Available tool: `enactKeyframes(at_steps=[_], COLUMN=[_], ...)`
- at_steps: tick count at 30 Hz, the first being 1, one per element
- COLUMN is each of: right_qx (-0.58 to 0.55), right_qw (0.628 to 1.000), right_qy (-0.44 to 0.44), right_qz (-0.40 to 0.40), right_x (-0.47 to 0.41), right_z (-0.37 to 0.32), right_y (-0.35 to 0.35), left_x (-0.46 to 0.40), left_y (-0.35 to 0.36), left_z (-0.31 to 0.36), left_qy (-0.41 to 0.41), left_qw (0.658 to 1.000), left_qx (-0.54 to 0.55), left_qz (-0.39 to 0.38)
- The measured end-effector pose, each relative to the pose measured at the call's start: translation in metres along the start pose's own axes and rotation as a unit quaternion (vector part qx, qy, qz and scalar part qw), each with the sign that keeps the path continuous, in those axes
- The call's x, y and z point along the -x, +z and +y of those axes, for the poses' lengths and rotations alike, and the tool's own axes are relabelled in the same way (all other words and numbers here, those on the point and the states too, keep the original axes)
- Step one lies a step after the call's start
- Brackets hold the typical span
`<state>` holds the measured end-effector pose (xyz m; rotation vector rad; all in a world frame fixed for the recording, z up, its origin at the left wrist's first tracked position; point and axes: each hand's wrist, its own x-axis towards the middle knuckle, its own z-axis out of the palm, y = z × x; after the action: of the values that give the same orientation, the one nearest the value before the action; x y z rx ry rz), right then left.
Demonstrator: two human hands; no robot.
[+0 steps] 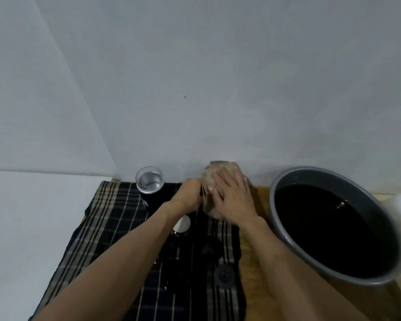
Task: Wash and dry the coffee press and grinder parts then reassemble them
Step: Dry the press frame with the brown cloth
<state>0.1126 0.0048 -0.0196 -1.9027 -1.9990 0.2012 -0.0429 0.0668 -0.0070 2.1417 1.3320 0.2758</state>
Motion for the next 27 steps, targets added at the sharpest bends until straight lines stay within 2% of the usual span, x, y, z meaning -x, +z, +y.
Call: enactKeyframes(at_steps=[2,5,7,11,13,16,18,22,25,26,27], right_qx=[0.003,0.026,0.02,-0.012,-0.062,-0.168,-0.252,-0.437,-0.558,-0.58,-0.584], right_qw=[0.995,0.961,0.946,0.936,0.934,0.919,0.906,0.832,0.707,0.68,0.675], right_qy=[-0.034,-0.128,-0.144,-0.141,-0.127,-0.08,-0.011,0.084,0.165,0.184,0.195], right_qz=[0.093,0.243,0.289,0.321,0.327,0.347,0.341,0.331,0.402,0.409,0.406], right_x=[0.003,-0.001,-0.006,-0.006,-0.006,-0.005,-0.006,-0.001,0.011,0.016,0.021], right_z=[0.002,0.019,0.03,0.034,0.029,0.021,0.018,0.009,0.004,0.005,0.005], right_y=[0.025,0.048,0.048,0.054,0.052,0.038,0.026,0.019,-0.001,-0.012,-0.026], left_x=[-0.003,-0.004,-0.008,-0.014,-0.013,-0.015,-0.019,-0.014,-0.002,0.003,0.009], left_y=[-0.004,-0.009,-0.012,-0.01,-0.008,0.005,0.009,0.007,-0.005,-0.01,-0.016], left_z=[-0.005,-0.006,-0.001,0.001,0.001,0.003,0.009,0.027,0.03,0.03,0.031], left_qy=[-0.012,-0.012,-0.008,-0.017,-0.043,-0.06,-0.048,-0.012,-0.015,-0.013,-0.005], left_qw=[1.0,1.0,1.0,0.999,0.993,0.974,0.959,0.958,0.95,0.942,0.932], left_qx=[-0.011,0.004,0.003,0.037,0.107,0.219,0.279,0.274,0.283,0.305,0.327], left_qz=[-0.004,-0.012,-0.023,-0.036,-0.029,0.004,0.026,0.088,0.127,0.14,0.156])
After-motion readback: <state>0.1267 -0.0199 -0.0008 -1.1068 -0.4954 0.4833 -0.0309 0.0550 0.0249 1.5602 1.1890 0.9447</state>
